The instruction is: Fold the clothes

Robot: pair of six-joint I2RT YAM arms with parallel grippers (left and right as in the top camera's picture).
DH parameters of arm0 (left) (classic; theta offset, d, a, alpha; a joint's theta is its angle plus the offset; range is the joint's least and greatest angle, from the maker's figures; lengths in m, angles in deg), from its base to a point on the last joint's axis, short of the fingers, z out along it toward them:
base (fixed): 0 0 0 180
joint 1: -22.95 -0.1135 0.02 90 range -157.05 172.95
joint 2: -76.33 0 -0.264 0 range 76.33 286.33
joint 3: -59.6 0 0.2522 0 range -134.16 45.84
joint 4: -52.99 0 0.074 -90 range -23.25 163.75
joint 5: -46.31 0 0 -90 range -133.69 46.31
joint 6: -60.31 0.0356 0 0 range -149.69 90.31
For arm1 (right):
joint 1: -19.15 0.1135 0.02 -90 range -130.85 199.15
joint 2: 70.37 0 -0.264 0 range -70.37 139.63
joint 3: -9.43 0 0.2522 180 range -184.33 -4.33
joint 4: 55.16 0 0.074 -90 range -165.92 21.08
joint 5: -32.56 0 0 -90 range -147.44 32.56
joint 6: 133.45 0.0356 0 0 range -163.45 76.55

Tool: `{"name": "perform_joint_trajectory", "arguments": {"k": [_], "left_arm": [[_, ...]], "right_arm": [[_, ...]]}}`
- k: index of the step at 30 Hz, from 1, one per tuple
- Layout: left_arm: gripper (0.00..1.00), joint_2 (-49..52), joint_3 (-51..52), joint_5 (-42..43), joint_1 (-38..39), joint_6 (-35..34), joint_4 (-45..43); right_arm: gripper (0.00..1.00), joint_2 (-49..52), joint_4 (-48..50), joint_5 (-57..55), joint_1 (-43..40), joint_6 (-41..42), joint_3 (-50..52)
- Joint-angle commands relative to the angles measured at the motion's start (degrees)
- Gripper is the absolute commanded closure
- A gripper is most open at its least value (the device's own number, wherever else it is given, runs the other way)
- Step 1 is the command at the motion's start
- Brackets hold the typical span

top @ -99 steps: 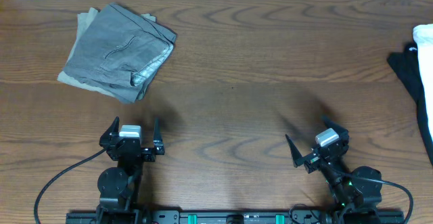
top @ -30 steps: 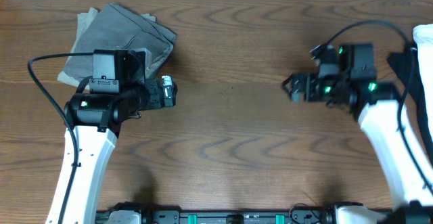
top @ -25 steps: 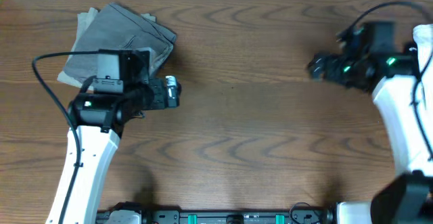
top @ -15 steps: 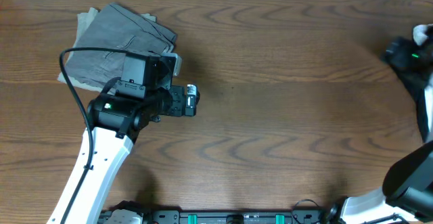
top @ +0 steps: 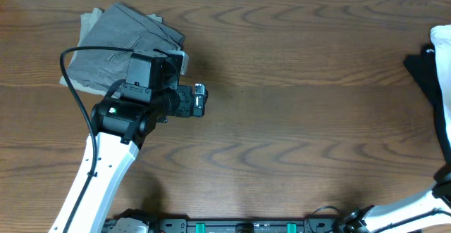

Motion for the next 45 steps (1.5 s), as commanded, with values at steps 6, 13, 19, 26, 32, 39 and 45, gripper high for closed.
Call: {"name": "perform_joint_trajectory", "arguments": {"k": [6,13,19,26,32,39,45], "left_arm": [[0.02,-0.04,-1.27,-0.50,0.22,0.98,-0.39],[0.02,-0.04,-1.27,-0.50,0.22,0.96,-2.03],[0.02,-0.04,-1.27,-0.48,0.22,0.96,-1.95],[0.02,-0.04,-1.27,-0.48,0.22,0.96,-1.92],[0.02,-0.04,-1.27,-0.48,0.22,0.96,-1.95],[0.02,0.17,-1.27,-0.48,0.22,0.94,-2.34],[0.02,0.20,-1.27,-0.48,0.22,0.96,-2.19]], "right_arm": [[0.24,0.13,0.35,6.51,-10.82,0.92,-0.87],[0.24,2.16,6.80,13.20,-7.10,-7.93,-0.81],[0.17,5.66,14.56,17.75,-2.25,-21.11,-0.81],[0.20,8.61,18.23,13.92,-0.35,-22.73,-0.81],[0.25,8.94,19.43,7.78,-0.66,-22.71,-0.81],[0.39,11.63,18.78,1.95,-0.74,-22.71,-0.76],[0.57,11.72,19.69,1.62,-1.51,-22.03,-0.76]]}}
